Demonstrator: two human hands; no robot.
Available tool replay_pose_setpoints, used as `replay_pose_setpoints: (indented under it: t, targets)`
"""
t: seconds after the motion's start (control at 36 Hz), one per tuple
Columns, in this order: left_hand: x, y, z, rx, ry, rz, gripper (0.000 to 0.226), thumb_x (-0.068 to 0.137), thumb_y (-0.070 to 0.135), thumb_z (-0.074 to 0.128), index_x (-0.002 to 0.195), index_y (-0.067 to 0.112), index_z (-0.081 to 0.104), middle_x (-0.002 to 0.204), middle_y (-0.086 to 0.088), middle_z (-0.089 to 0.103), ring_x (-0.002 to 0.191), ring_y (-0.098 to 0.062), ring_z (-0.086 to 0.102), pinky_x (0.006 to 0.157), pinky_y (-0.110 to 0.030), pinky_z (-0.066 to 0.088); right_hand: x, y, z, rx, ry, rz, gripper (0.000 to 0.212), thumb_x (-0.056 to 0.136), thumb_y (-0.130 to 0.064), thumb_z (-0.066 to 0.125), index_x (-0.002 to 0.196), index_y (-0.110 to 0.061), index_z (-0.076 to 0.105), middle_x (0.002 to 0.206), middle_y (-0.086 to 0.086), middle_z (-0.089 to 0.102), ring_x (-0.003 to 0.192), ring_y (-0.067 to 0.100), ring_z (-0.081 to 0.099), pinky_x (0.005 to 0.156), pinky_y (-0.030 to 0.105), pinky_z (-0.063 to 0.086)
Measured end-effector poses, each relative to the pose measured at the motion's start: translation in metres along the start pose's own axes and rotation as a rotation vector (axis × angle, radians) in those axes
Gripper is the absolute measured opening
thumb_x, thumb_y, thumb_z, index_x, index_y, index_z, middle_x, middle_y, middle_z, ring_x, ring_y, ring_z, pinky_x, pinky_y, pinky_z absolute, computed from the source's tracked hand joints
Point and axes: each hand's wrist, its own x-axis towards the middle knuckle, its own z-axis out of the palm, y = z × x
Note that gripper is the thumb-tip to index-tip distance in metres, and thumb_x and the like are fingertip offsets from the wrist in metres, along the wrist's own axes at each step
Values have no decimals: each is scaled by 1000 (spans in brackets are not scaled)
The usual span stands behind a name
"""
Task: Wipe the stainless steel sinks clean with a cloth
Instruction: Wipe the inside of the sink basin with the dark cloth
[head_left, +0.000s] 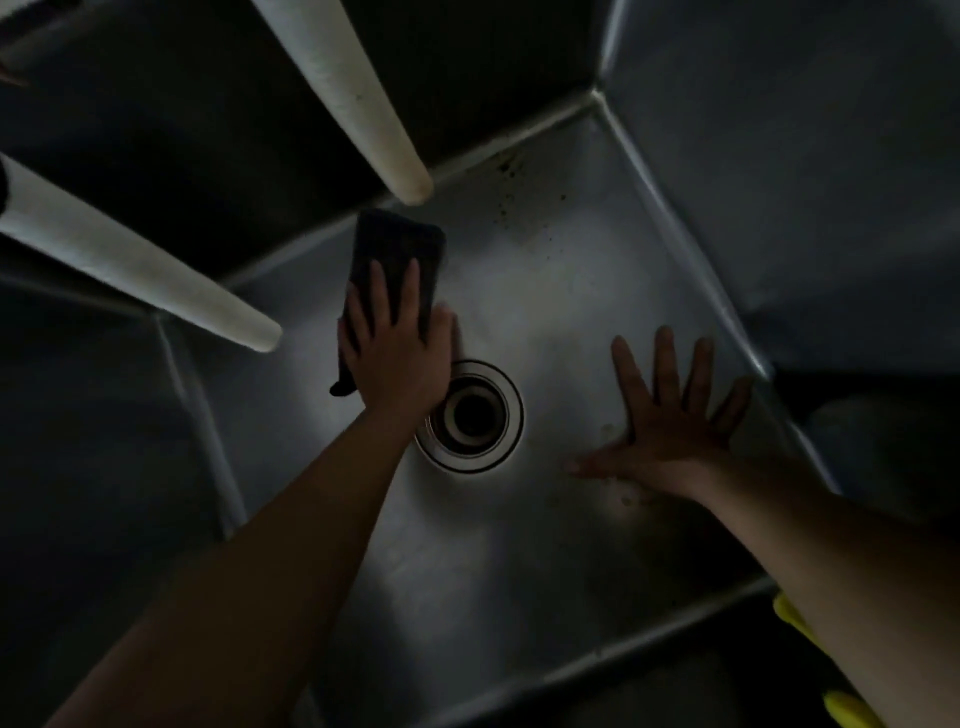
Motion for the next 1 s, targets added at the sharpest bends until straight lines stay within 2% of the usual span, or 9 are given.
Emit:
replay_pose_setpoints:
  t: [0.14,0.19,0.28,0.42,0.67,0.75,0.83,0.89,1.0]
  targets:
    - [48,46,3,-51,-10,-146,67,96,64,19,155,42,-4,166,2,-11,152,-27,-15,119,-49,-10,3,3,3,6,26,-16,141,40,-101,51,129,-54,-46,134,-10,-63,118,25,-63,98,66,-32]
    - [62,69,5,-75,-37,-147,69,95,66,16,155,42,-6,166,2,-13,151,-28,-18,118,-49,-13,4,4,4,8,33,-22,140,42,-99,53,129,-54,-46,135,-10,-62,119,25,-62,98,66,-31]
    - [74,99,8,-42,-74,-3,68,95,65,15,156,41,-4,166,2,-13,151,-31,-18,117,-51,-13,5,5,4,21,38,-30,140,42,-99,54,129,-54,-46,135,-10,-62,122,28,-60,97,65,-32]
    - [95,147,6,71,-199,421,59,101,56,21,155,44,3,167,6,-7,152,-26,-13,119,-51,-6,8,7,8,44,72,-33,139,41,-99,54,128,-55,-46,136,-11,-62,121,26,-61,98,65,-31]
    - [109,143,3,113,-295,586,56,101,54,25,154,48,7,166,11,-6,152,-20,-12,120,-50,-5,16,15,14,67,135,-62,135,36,-102,44,128,-58,-44,139,-12,-59,118,22,-63,93,61,-37]
    - [81,125,11,143,-294,646,60,97,58,25,152,51,3,166,12,-6,152,-19,-11,119,-49,-5,15,14,12,59,120,-53,132,42,-99,47,128,-58,-45,142,-10,-57,121,26,-61,97,64,-34]
    - [40,100,19,147,-264,695,62,93,60,17,152,52,0,166,11,-5,152,-17,-10,118,-41,-10,12,14,4,11,86,-27,126,57,-93,52,131,-56,-42,146,-8,-53,132,31,-51,104,66,-25]
    - [16,87,20,154,-250,731,61,95,55,15,153,49,0,166,9,-3,152,-20,-8,118,-40,-10,8,12,-11,2,42,-21,117,69,-85,55,140,-54,-32,152,-7,-45,140,33,-40,110,67,-15]
    - [-11,78,19,126,-324,724,61,95,44,17,152,47,-3,166,5,-6,152,-24,-10,119,-40,-9,-22,9,-51,42,72,-163,85,92,-54,56,151,-52,-5,166,-7,-8,153,27,3,118,64,9]
